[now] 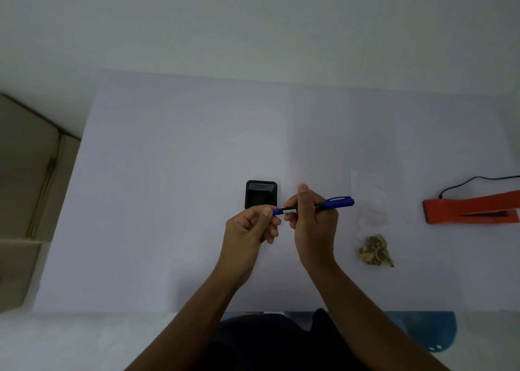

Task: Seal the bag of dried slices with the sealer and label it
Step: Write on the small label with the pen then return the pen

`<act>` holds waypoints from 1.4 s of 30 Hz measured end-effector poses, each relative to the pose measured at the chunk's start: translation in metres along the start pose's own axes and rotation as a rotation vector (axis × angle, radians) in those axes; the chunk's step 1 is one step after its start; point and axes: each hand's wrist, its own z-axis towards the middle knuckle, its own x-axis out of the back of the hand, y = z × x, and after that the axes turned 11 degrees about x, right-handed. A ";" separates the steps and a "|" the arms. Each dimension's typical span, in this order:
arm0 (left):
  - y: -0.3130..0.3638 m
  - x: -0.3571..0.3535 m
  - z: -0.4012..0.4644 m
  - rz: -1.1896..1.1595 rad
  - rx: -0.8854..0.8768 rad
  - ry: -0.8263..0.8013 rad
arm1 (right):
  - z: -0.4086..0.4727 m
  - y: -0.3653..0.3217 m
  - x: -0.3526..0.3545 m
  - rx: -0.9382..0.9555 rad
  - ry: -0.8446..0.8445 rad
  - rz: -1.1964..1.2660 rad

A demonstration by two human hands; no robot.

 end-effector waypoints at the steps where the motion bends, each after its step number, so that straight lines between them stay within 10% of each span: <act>1: 0.004 -0.001 0.000 -0.023 0.009 -0.007 | 0.001 -0.002 -0.002 0.008 0.016 -0.002; 13: 0.056 0.039 0.018 0.278 -0.270 0.298 | 0.025 0.013 -0.016 -0.060 -0.167 0.163; 28: -0.006 0.062 0.112 1.100 -0.316 0.409 | 0.014 0.132 -0.012 -0.199 -0.195 -0.371; 37: -0.023 0.029 0.130 0.463 -0.008 0.424 | 0.027 0.140 -0.035 -0.189 -0.095 -0.332; 42: -0.009 0.015 0.150 0.477 -0.108 0.315 | 0.065 0.140 -0.060 -0.202 -0.055 -0.285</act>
